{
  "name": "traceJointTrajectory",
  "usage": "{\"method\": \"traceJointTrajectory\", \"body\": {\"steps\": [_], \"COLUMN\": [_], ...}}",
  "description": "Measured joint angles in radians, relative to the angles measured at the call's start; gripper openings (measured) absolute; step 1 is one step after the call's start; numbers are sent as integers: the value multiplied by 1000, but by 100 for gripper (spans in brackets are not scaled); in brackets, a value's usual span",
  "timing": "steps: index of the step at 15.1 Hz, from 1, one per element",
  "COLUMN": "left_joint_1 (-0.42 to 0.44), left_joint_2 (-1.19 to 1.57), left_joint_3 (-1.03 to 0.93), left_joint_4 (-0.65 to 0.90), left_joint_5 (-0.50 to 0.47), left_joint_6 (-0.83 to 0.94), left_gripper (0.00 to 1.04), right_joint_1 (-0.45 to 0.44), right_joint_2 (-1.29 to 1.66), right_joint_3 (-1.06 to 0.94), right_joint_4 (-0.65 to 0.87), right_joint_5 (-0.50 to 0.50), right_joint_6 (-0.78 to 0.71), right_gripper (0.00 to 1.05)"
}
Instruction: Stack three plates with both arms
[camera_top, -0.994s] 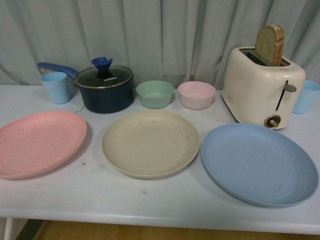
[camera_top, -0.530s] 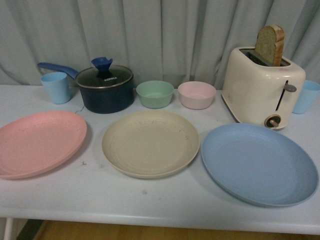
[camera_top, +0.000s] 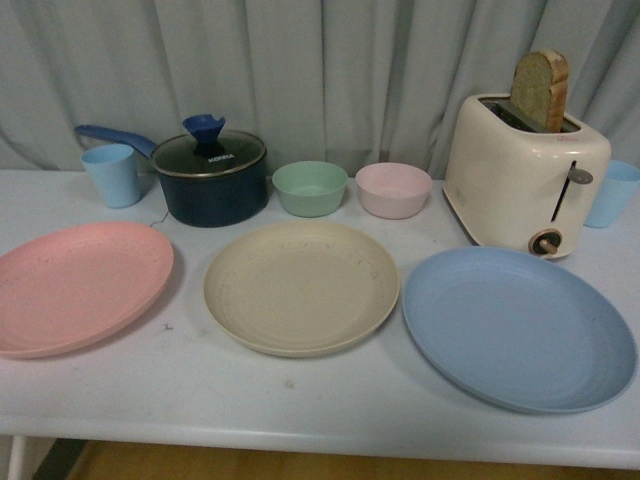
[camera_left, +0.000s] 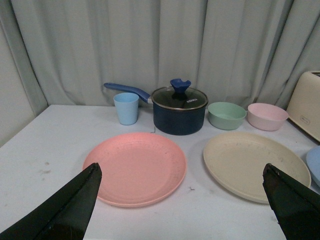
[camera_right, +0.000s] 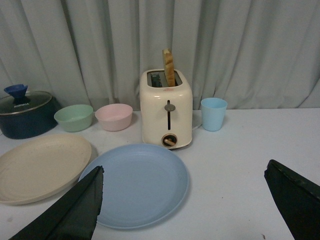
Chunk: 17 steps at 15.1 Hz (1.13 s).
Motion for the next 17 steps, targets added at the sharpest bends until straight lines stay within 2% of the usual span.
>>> {"method": "traceJointTrajectory", "body": {"steps": [17], "left_joint_1": [0], "left_joint_2": [0], "left_joint_3": [0], "left_joint_4": [0], "left_joint_5": [0], "left_joint_6": [0], "left_gripper": [98], "right_joint_1": [0], "right_joint_2": [0], "right_joint_3": [0], "right_joint_4": [0], "right_joint_5": [0], "right_joint_6": [0], "right_gripper": [98]}}
